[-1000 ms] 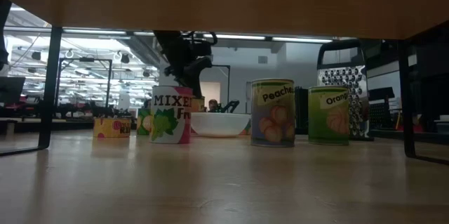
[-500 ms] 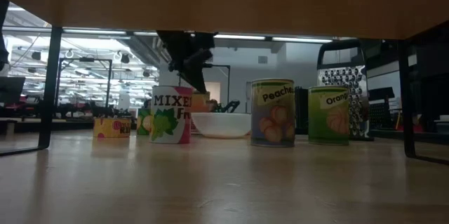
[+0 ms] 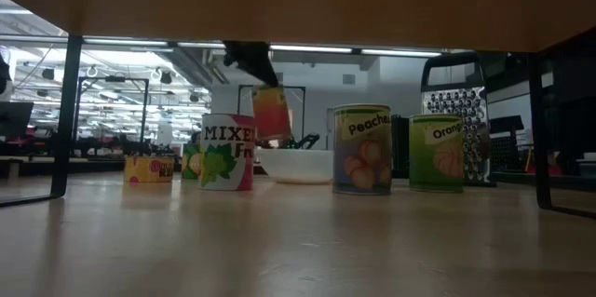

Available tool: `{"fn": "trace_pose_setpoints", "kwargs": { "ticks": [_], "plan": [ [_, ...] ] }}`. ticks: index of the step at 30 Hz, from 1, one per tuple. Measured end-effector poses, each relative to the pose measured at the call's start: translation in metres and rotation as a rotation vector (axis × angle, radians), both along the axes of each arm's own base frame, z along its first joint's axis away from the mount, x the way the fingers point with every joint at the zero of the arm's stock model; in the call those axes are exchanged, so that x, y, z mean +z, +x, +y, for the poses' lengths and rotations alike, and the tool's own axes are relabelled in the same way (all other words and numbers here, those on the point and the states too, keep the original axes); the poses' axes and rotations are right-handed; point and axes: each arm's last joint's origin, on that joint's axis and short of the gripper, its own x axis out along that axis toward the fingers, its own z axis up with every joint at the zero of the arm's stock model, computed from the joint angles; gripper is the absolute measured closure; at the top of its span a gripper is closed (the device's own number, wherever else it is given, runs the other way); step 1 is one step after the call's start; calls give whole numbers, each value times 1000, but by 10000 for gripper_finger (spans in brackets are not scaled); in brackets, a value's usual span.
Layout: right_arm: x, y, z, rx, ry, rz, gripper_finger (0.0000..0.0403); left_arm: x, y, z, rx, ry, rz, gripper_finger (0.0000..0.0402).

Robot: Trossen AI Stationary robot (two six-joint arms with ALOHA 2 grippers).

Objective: Pick and place cans onto a shelf
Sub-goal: Put the canned pineapple on the shelf

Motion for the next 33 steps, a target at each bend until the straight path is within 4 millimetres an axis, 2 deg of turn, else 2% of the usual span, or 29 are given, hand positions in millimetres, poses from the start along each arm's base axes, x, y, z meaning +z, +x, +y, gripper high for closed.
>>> {"fn": "trace_pose_setpoints", "kwargs": {
  "ticks": [7, 18, 24, 33],
  "plan": [
    [0, 0, 0, 0, 0, 0, 331, 33, -13, -26, -167, -38, -137, 401],
    [0, 0, 0, 1, 0, 0, 331, 75, -35, -91, -583, -141, -312, 402],
    [0, 0, 0, 1, 0, 0, 331, 82, -46, -131, -801, -205, -313, 401],
    [0, 0, 0, 1, 0, 1, 331, 75, -65, -188, -1042, -208, -181, 401]
  ]
}}
